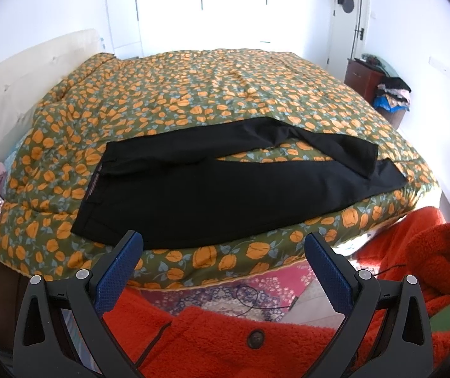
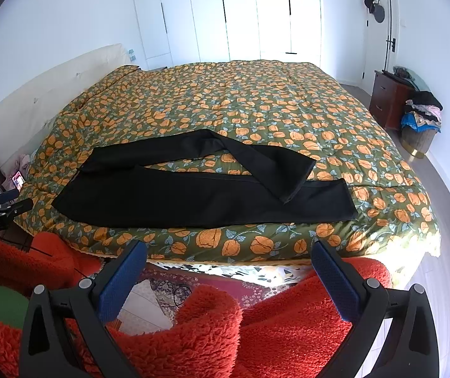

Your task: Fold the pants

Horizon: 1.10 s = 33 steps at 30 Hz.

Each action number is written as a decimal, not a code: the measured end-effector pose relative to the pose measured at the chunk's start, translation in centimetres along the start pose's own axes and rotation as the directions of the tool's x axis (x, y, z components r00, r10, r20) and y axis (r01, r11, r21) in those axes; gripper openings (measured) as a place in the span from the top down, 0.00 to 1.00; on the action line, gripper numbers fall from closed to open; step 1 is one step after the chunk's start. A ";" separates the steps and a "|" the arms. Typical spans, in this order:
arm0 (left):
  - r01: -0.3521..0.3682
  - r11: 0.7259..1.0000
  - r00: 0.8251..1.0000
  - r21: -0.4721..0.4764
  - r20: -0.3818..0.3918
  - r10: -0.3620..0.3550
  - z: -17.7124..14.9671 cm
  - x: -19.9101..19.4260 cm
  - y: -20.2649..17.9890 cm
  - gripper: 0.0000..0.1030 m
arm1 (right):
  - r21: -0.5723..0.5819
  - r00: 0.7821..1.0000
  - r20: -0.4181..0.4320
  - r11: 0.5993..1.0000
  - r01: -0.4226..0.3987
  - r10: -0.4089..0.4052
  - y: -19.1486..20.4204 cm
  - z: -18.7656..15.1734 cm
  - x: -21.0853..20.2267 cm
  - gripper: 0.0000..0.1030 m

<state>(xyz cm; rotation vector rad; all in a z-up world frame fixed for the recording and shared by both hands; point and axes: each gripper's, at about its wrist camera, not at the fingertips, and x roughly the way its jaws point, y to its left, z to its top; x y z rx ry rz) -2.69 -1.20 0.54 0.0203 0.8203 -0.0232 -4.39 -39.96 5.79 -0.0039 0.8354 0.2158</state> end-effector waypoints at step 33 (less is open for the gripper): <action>-0.023 0.999 1.000 -0.023 -0.013 0.023 -0.4 0.6 0.6 0.01 | -0.174 0.990 0.007 0.975 0.138 -0.139 3.0 1.3 0.9 0.00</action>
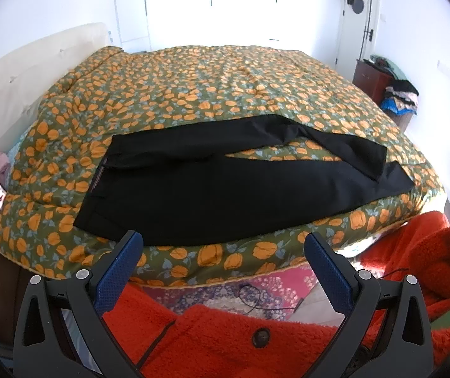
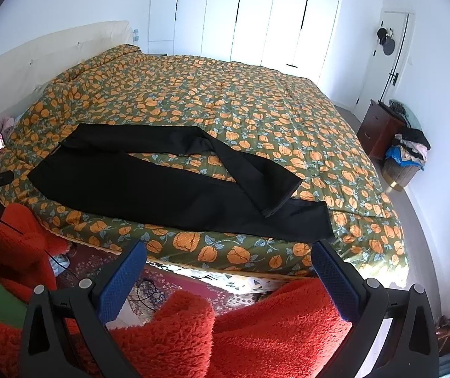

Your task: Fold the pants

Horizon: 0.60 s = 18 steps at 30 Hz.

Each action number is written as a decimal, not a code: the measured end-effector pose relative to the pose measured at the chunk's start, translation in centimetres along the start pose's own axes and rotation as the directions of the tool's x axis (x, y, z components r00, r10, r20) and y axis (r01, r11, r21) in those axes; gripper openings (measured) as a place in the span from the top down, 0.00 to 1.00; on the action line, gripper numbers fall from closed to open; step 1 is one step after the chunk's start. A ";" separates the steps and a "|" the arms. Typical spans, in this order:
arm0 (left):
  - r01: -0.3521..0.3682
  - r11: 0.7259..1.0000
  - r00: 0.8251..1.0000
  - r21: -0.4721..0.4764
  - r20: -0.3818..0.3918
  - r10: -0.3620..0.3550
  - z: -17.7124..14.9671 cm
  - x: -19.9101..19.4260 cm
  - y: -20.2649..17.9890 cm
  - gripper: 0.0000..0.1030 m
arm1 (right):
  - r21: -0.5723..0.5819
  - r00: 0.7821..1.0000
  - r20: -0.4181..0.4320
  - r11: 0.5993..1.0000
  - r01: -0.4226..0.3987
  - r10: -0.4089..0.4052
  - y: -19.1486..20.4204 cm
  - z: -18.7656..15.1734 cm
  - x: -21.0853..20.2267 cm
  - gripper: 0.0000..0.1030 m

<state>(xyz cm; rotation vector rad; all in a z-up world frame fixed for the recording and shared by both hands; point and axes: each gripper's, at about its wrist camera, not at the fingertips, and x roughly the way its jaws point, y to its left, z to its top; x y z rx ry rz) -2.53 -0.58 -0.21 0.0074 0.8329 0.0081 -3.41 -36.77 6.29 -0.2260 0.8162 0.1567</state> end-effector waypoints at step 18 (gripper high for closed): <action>-0.002 1.000 1.000 0.003 -0.007 0.002 -0.2 0.5 0.0 0.01 | -0.017 1.000 -0.011 1.000 0.000 0.000 0.4 -0.3 0.7 0.00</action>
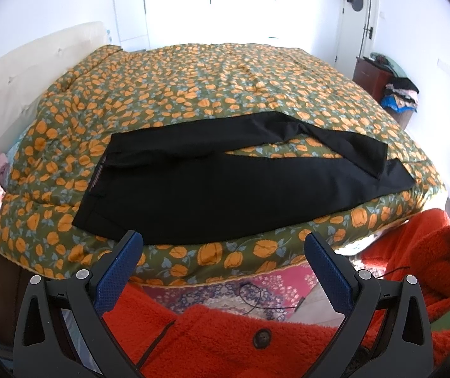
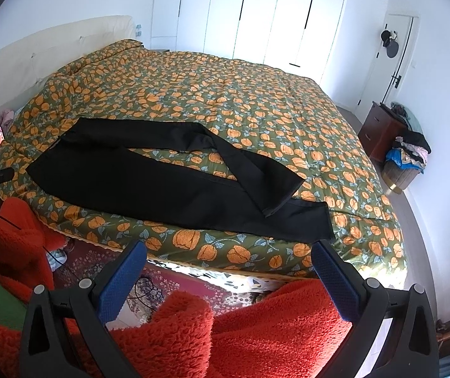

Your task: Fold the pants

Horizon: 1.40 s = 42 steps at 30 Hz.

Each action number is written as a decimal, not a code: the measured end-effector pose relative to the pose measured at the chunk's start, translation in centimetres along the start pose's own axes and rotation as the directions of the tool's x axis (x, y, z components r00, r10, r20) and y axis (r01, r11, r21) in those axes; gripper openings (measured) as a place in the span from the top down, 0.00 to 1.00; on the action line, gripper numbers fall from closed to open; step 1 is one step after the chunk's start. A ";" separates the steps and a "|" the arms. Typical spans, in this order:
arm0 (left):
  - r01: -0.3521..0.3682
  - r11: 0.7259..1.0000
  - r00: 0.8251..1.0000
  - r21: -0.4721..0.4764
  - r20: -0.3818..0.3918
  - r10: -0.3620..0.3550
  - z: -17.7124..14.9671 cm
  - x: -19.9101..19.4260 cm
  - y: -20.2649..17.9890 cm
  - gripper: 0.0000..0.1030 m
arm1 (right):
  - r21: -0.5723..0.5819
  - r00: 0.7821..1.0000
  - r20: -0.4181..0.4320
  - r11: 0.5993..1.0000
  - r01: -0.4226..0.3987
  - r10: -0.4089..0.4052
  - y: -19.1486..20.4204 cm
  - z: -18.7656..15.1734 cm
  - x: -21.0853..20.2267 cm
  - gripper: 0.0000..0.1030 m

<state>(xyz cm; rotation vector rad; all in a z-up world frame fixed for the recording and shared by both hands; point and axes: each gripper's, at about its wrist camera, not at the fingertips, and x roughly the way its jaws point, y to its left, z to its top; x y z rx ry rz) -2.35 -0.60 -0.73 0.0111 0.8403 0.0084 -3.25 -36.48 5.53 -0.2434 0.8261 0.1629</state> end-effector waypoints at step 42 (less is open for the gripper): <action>0.002 0.999 1.000 0.038 -0.004 -0.002 0.3 1.6 -1.0 0.01 | -0.012 0.997 -0.044 0.998 -0.067 0.067 1.4 0.9 2.5 0.00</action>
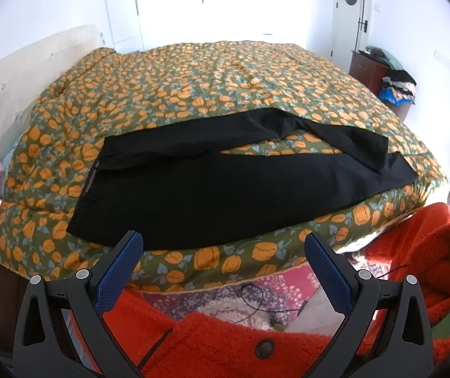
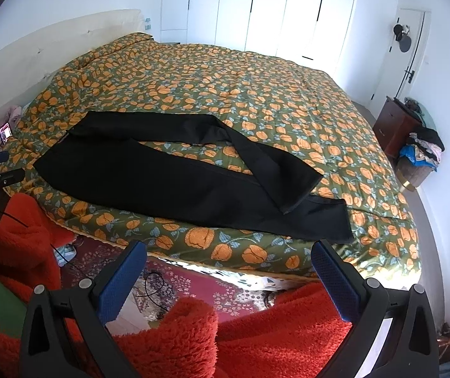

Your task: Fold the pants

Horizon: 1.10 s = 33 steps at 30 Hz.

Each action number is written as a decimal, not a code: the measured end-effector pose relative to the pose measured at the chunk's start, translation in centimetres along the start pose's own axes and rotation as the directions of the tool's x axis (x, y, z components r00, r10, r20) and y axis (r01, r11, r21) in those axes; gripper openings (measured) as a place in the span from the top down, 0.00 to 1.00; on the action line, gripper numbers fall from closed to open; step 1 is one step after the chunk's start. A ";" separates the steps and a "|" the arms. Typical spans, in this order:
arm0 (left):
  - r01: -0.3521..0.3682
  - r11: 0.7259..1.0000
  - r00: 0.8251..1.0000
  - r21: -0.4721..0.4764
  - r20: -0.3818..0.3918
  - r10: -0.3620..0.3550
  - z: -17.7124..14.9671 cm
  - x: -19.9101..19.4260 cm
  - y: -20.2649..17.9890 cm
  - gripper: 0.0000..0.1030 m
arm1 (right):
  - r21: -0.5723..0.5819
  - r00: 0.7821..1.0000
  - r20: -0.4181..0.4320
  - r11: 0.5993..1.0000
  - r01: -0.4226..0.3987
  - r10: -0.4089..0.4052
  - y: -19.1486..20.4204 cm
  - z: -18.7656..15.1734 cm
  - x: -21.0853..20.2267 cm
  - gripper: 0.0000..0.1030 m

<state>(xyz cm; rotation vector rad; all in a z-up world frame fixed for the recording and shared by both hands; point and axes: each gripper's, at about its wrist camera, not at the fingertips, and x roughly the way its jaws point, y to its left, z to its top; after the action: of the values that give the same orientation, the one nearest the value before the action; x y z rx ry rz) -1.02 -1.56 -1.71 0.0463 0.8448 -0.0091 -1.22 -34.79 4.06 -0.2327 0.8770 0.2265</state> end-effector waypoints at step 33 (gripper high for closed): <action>-0.021 0.996 0.995 -0.083 -0.103 0.012 5.8 12.6 2.4 0.01 | -0.075 0.999 -0.024 0.996 0.043 -0.045 -2.7 3.4 15.6 0.00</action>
<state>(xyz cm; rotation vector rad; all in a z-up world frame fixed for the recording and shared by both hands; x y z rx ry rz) 11.74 0.70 -7.23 -0.0259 0.9460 0.0449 11.70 -34.85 -5.76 -0.3247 0.8889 0.2155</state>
